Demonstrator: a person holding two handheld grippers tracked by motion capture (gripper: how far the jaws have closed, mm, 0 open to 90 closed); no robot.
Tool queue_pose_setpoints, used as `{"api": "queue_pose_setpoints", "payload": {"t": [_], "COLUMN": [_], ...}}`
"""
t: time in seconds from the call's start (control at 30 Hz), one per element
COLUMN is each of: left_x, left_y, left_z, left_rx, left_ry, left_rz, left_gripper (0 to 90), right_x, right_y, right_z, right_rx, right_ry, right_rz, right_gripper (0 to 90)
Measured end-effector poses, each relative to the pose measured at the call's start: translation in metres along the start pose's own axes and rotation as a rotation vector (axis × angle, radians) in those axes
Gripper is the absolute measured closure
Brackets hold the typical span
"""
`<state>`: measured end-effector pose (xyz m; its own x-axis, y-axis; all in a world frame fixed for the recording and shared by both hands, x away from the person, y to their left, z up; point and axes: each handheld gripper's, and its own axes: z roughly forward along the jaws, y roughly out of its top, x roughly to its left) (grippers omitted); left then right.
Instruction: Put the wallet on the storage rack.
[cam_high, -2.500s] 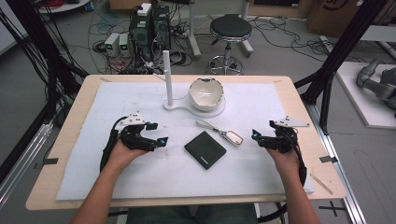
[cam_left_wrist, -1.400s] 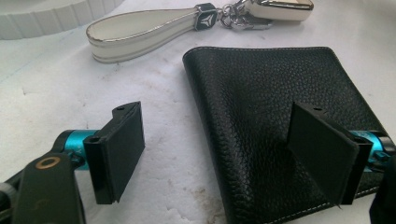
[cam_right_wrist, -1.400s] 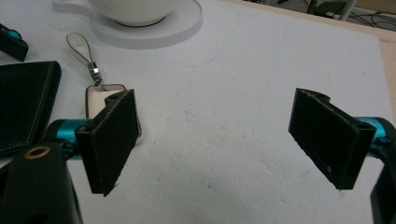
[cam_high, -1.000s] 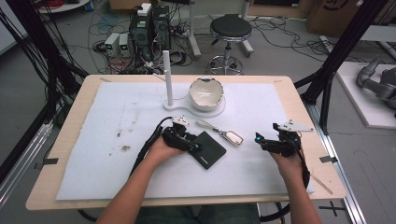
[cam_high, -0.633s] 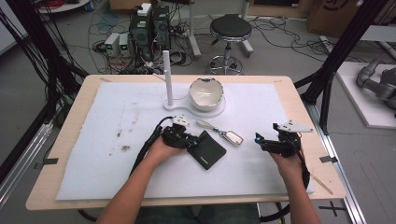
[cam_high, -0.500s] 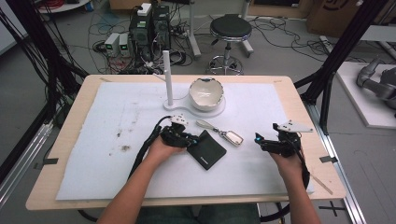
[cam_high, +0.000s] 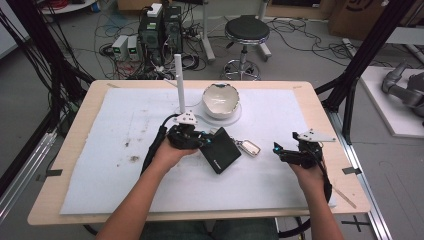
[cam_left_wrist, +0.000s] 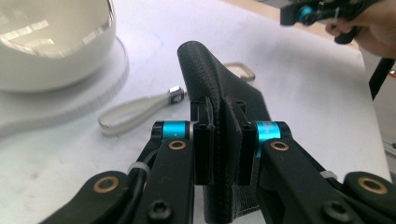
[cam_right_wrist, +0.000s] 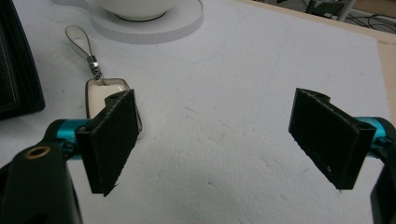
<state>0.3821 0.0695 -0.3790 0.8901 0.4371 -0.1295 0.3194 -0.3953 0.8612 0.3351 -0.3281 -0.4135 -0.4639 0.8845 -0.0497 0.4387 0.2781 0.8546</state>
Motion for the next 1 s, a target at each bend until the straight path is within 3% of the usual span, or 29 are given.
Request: {"api": "queue_pose_setpoints", "payload": {"t": [0.3, 0.4, 0.43, 0.8, 1.0], "left_x": [0.012, 0.016, 0.018, 0.031, 0.041], "left_y": [0.049, 0.057, 0.066, 0.101, 0.109], "left_z": [-0.036, -0.040, -0.042, -0.038, -0.030], "left_rx": [-0.061, -0.060, -0.055, -0.063, -0.067], "left_ry": [0.098, 0.114, 0.140, 0.191, 0.207], "left_rz": [0.070, 0.081, 0.095, 0.132, 0.116], "left_gripper": [82.2, 82.2, 82.1, 82.1, 82.1], "right_x": [0.002, 0.003, 0.003, 0.002, 0.002], "right_y": [0.001, 0.001, 0.001, 0.001, 0.001], "right_z": [0.002, 0.003, 0.003, 0.003, 0.004], "right_rx": [0.003, 0.003, 0.003, 0.005, 0.005], "right_ry": [0.003, 0.005, 0.005, 0.005, 0.007], "right_rz": [-0.007, -0.010, -0.014, -0.010, -0.009], "right_gripper": [16.2, 16.2, 16.2, 16.2, 16.2]}}
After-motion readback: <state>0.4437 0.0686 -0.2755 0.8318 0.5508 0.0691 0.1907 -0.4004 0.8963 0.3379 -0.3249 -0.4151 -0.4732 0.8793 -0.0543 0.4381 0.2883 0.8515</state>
